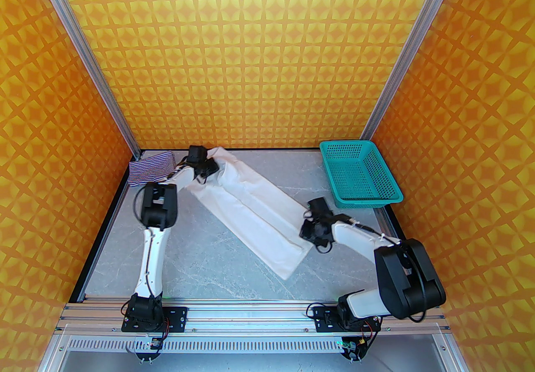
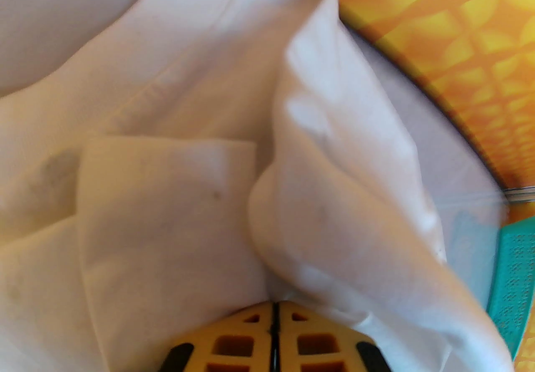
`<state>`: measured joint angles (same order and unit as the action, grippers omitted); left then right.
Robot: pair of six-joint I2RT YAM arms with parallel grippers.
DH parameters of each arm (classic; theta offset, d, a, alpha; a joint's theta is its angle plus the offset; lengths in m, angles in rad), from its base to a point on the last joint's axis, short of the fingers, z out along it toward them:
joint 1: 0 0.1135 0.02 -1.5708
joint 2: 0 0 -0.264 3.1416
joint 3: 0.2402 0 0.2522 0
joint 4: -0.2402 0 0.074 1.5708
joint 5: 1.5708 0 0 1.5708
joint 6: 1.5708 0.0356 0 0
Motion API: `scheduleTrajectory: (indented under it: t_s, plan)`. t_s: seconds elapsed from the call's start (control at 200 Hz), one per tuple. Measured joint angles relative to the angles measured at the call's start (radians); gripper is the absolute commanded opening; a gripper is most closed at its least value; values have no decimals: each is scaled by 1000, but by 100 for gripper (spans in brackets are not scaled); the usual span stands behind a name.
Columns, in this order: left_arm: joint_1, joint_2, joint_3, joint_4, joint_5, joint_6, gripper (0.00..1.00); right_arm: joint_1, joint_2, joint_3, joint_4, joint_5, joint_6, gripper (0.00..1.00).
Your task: Fold and stack the mixed laundry pile
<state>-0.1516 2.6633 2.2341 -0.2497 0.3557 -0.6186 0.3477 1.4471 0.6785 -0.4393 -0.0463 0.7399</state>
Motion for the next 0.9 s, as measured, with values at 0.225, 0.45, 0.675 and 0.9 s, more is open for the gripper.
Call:
scheduleTrajectory:
  t_s: [0.225,0.45,0.675,0.9]
  plan:
    - [-6,146,214,46,82,-11,18,273,-14,-2,15,42,180,32]
    - [-6,80,159,-2,113,53,37,273,-172,124,-191,175,126,35]
    - [-6,-210,-63,-104,108,132,39,214,-66,243,-191,189,-24,29]
    - [-6,-550,-452,-82,58,161,35,156,169,269,-145,130,-119,27]
